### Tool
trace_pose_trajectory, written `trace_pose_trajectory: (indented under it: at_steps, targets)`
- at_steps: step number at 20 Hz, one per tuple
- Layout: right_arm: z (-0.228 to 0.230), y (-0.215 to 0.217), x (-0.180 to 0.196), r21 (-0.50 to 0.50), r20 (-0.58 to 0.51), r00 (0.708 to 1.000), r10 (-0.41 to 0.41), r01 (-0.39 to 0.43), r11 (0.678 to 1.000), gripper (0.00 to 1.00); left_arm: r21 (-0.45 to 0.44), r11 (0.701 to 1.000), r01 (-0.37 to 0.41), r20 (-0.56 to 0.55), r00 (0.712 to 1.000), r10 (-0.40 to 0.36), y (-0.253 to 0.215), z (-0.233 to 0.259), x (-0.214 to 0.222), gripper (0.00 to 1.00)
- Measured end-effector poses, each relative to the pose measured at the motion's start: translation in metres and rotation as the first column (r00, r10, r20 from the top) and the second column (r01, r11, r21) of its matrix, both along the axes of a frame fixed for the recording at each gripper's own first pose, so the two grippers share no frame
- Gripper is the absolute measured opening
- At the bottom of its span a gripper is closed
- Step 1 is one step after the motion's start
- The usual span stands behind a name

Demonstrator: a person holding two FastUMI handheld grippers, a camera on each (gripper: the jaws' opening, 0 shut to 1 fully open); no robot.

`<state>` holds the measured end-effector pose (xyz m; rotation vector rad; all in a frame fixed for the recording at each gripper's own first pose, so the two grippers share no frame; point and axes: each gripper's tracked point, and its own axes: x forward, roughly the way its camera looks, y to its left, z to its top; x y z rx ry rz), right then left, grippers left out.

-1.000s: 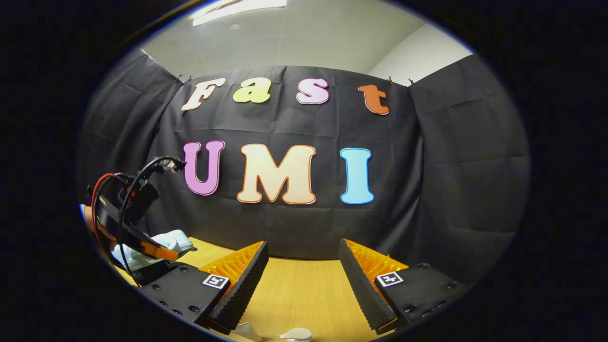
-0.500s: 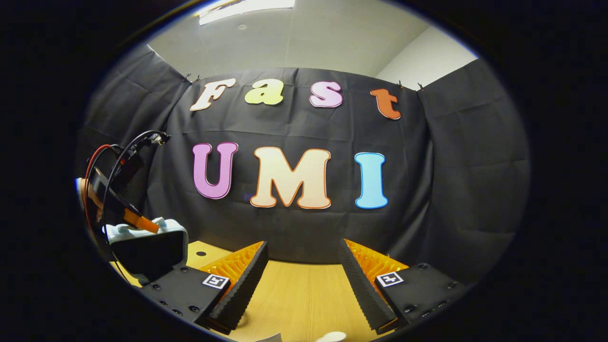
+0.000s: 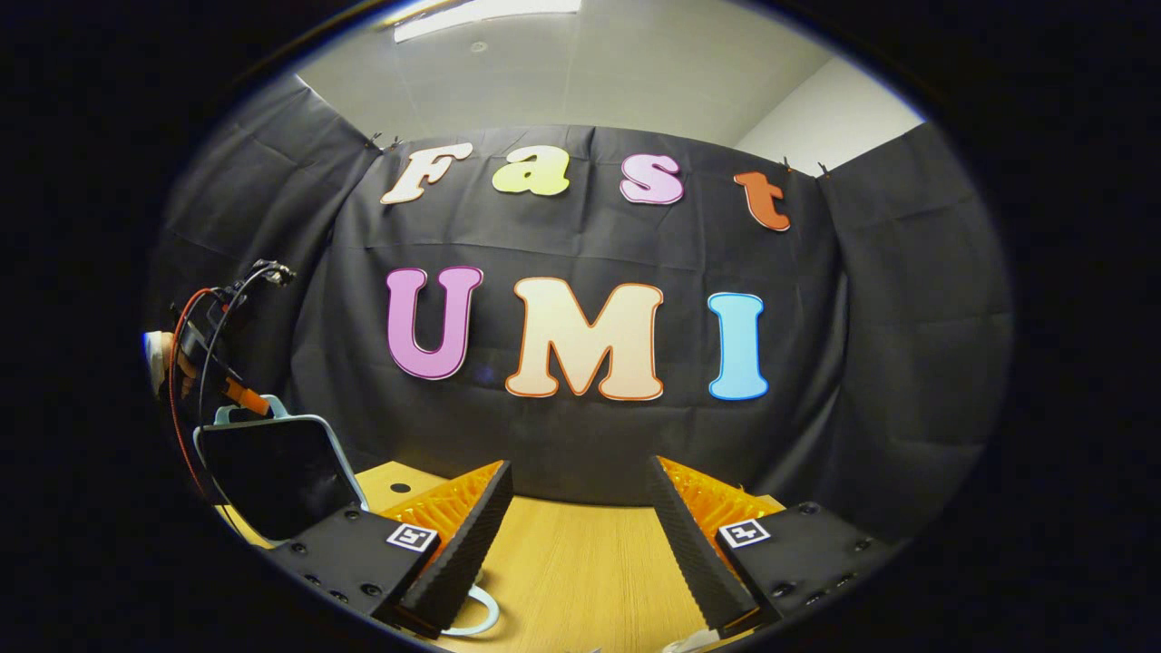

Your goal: First open the suitcase, pack the skin care products into it, and then close the suitcase.

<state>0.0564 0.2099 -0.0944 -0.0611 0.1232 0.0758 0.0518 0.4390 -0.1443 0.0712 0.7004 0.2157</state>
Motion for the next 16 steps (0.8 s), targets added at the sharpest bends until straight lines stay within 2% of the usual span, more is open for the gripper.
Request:
trace_pose_trajectory:
  at_steps: [2, 3, 5, 10, 16]
  targets:
    - [-0.001, 0.008, 0.005, -0.005, -0.001, 1.000, 0.003, -0.003, 1.000, 0.99, 0.013, 0.999, -0.037, -0.006, 0.999, 0.037, 0.029, -0.012, -0.001, 0.00]
    - [-0.002, 0.011, 0.006, -0.008, -0.005, 1.000, 0.005, -0.005, 1.000, 0.96, 0.002, 0.998, -0.057, -0.016, 0.998, 0.057, 0.040, -0.019, -0.002, 0.00]
    - [-0.005, 0.017, 0.009, -0.015, -0.013, 1.000, 0.008, -0.008, 1.000, 0.99, -0.038, 0.995, -0.097, -0.043, 0.995, 0.096, 0.058, -0.039, -0.008, 0.00]
    - [-0.009, 0.027, 0.013, -0.036, -0.028, 0.999, 0.016, -0.017, 0.999, 0.96, -0.089, 0.981, -0.171, -0.135, 0.978, 0.158, 0.080, -0.094, -0.021, 0.00]
    - [-0.019, 0.034, 0.012, -0.068, -0.067, 0.998, 0.017, -0.021, 0.997, 0.96, -0.154, 0.959, -0.237, -0.264, 0.945, 0.191, 0.085, -0.169, -0.035, 0.00]
